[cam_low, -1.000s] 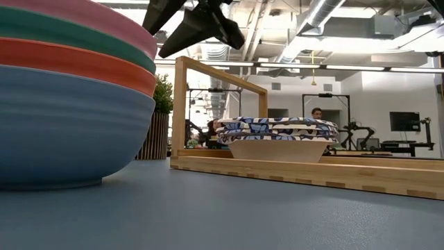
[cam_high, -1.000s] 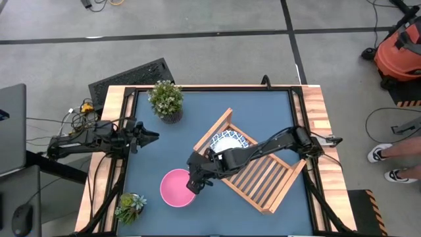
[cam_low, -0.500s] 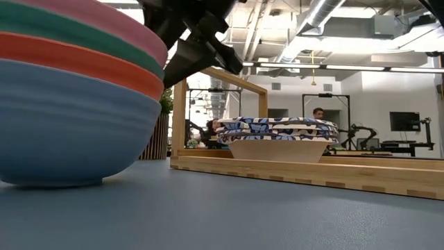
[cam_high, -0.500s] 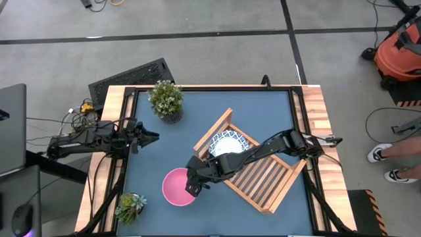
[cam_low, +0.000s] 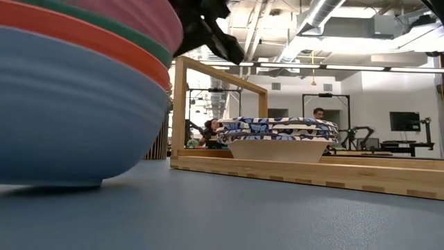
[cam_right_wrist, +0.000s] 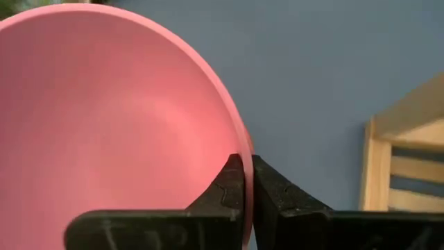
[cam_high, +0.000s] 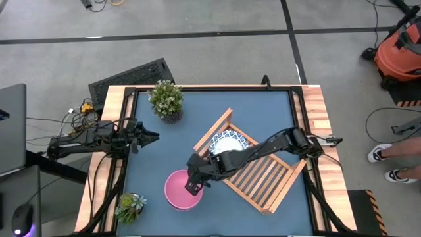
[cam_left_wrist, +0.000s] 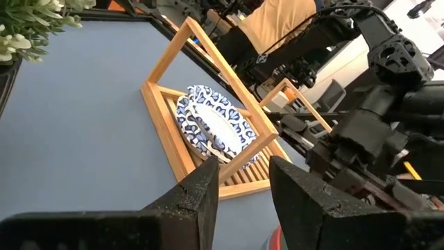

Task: Place and stack bowls onto a shelf
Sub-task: Put the pink bowl on the shelf

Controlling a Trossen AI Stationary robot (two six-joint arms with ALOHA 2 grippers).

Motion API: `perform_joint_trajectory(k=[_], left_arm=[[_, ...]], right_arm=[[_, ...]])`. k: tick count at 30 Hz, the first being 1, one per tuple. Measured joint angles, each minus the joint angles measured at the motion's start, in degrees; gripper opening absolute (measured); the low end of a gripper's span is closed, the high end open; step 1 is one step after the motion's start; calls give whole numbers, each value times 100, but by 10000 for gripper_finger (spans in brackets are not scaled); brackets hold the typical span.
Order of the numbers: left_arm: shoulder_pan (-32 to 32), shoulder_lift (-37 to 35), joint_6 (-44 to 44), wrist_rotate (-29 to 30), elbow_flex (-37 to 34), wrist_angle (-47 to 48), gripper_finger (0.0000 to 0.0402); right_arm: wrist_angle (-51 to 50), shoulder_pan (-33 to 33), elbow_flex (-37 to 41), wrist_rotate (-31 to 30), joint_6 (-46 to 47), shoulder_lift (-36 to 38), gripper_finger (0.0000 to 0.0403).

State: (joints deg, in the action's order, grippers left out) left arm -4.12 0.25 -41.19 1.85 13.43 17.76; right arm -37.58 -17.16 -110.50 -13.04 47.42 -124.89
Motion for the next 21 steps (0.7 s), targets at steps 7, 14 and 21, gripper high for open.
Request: perform_joint_trajectory(k=[7,14,21], left_arm=[[0,0,0,10,-2,17,112],[0,2,-4,44,-4,146,112],[0,2,-7,56,-4,164,112]], right_arm=[[-353,43,-219,-9,-93,425,27],[-1373,-31,-418,-101,-251,1108,27],[-3688,-318,-303,-421,170,1844,27]])
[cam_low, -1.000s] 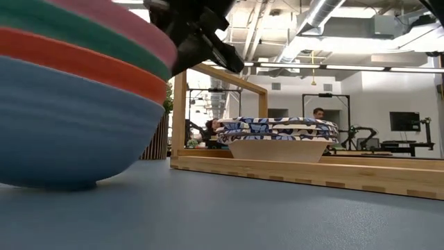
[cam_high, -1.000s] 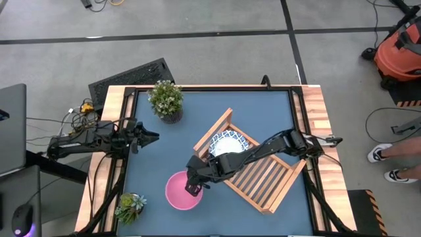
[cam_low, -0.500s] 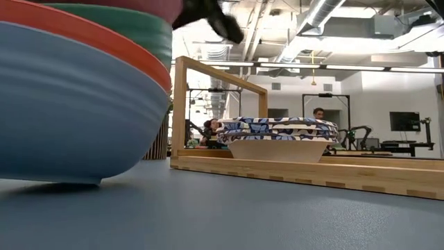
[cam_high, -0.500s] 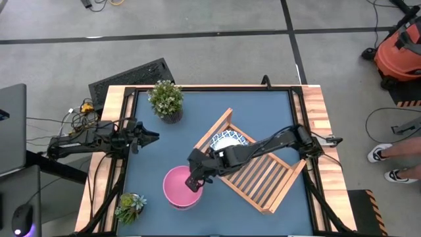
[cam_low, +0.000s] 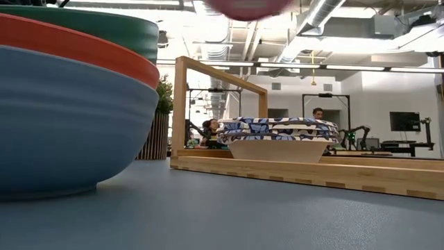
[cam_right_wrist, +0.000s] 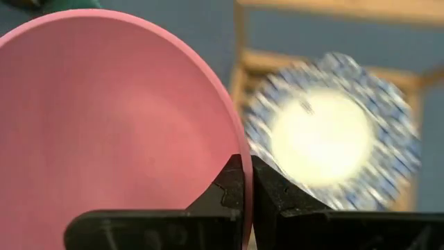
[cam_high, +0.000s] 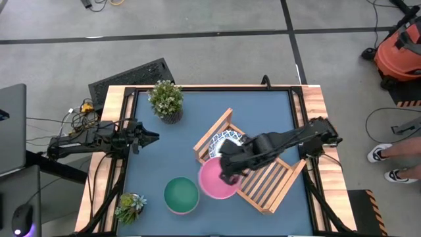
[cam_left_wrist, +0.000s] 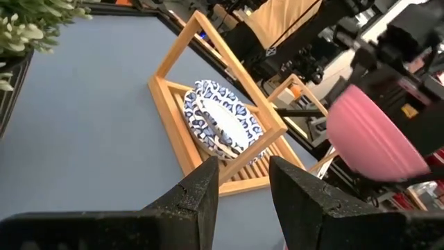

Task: Place and stack bowls onto a shelf
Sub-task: Put the pink bowl on the shelf

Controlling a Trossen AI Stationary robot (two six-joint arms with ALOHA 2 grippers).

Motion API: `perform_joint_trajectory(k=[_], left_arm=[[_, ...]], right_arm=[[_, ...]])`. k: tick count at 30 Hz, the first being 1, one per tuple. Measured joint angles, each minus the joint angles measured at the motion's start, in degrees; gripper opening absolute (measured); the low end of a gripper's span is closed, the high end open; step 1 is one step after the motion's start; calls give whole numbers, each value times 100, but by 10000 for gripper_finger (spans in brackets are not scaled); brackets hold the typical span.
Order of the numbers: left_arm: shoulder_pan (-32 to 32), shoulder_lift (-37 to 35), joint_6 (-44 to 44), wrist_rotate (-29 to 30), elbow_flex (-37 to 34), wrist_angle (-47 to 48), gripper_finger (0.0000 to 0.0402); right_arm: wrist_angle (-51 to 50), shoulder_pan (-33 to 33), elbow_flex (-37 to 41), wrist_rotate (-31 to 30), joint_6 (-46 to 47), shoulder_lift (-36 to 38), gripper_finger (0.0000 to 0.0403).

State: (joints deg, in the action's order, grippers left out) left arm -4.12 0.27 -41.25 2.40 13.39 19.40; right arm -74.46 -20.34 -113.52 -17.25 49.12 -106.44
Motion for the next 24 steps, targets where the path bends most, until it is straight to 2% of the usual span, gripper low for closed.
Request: perform_joint_trajectory(k=[5,9,17,24], left_arm=[[1,0,3,153,0,140,112],[2,0,4,385,0,213,112],[0,0,6,596,0,266,112],[2,0,-130,844,0,442,112]], right_arm=[[-1183,-201,667,-88,420,706,27],[-1073,-317,1769,-93,734,1466,27],[702,-323,4468,1,856,2842,27],[1888,-330,6097,375,999,3401,27]])
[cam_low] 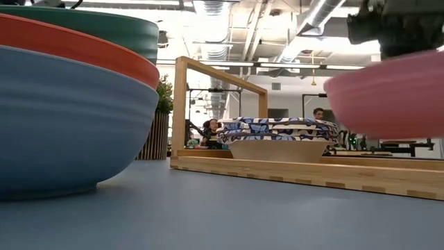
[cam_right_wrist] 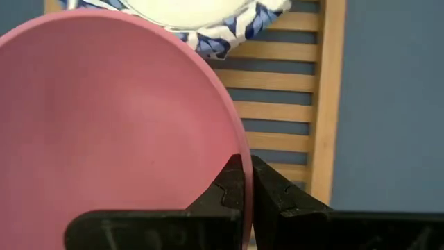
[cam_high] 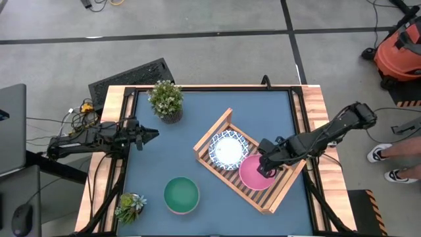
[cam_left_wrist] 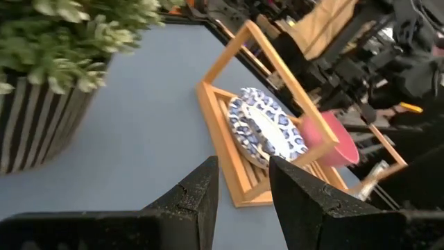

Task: Place and stack bowls onto a shelf
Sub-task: Put the pink bowl on the shelf, then stack the green bowl on the top of the pink bowl on the shelf

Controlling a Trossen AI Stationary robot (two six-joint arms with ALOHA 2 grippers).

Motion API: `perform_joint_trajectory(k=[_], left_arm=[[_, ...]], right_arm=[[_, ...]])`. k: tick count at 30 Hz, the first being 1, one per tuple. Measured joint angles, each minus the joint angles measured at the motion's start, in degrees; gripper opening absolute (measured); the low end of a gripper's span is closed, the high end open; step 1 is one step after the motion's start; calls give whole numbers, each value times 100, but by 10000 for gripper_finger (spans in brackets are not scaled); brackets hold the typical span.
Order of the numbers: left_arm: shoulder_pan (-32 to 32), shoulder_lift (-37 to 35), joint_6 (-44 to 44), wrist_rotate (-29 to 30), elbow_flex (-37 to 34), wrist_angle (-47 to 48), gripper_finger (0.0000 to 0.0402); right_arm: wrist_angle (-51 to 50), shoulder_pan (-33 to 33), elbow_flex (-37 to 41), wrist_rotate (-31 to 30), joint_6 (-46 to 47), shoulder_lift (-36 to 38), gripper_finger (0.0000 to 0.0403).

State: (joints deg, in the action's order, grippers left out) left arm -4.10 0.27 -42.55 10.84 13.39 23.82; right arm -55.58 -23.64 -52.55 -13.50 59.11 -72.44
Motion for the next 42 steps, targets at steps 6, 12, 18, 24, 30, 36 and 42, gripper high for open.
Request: perform_joint_trajectory(k=[6,12,18,24,30,36,42], left_arm=[[0,0,-83,366,0,38,112],[-2,-1,-122,502,0,37,112],[0,-2,-134,621,1,110,112],[-2,-2,-126,654,0,120,112],[-2,0,-124,654,2,124,112],[-1,-1,-122,654,2,128,112],[0,-1,-122,637,2,130,112]], right_arm=[[967,96,992,86,1,301,27],[1448,129,1445,181,4,376,27],[1444,129,1472,205,-43,370,49],[1418,129,1490,606,126,356,137],[1399,122,1310,824,346,356,202],[734,153,521,807,145,356,209],[99,305,-561,577,-93,358,198]])
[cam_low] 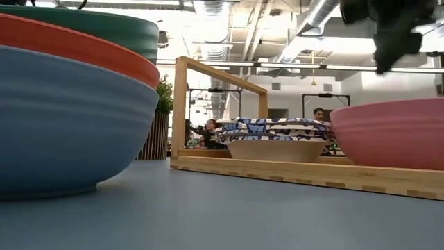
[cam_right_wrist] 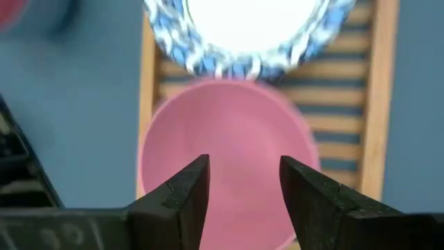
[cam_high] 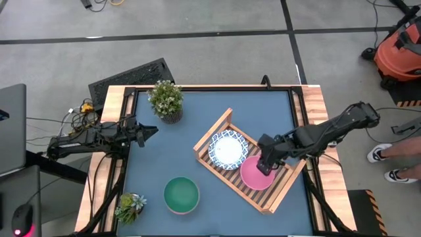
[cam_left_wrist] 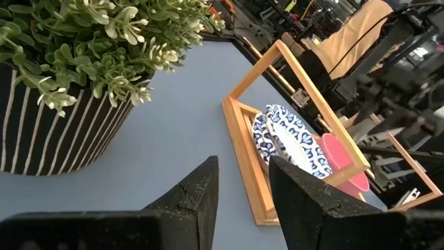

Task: Place and stack bowls onto a shelf
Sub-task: Stack the green bowl on the top of the pink bowl on the shelf

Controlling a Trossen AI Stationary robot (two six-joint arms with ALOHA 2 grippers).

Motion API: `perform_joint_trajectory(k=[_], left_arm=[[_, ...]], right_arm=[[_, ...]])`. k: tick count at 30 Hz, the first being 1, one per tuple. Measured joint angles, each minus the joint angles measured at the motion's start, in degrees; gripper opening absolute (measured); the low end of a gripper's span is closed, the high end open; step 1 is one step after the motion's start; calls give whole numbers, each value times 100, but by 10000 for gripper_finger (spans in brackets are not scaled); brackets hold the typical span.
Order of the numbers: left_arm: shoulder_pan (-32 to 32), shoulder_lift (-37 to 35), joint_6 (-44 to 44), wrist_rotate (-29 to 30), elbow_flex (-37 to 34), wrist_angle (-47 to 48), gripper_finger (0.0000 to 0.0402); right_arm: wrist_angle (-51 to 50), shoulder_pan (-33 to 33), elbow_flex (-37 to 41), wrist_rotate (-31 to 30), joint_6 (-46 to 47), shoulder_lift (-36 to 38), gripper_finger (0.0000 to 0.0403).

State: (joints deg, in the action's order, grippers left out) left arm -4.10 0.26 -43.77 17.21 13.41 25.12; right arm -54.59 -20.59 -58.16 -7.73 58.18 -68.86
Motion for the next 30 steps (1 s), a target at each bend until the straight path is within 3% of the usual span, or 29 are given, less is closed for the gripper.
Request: perform_joint_trajectory(k=[6,11,14,18,30], left_arm=[[-1,0,22,-46,0,-3,112],[1,0,26,-93,0,44,112],[0,1,21,-99,0,122,112],[0,1,13,-217,0,129,112],[1,1,2,-322,0,227,112]], right_arm=[[-562,213,-693,-540,54,2,191],[906,246,-899,-969,-107,-294,189],[2020,318,-1074,-1047,-545,-877,189],[2602,349,-1813,-1025,-1229,-1988,189],[1734,305,-4950,-1034,-2254,-4752,189]])
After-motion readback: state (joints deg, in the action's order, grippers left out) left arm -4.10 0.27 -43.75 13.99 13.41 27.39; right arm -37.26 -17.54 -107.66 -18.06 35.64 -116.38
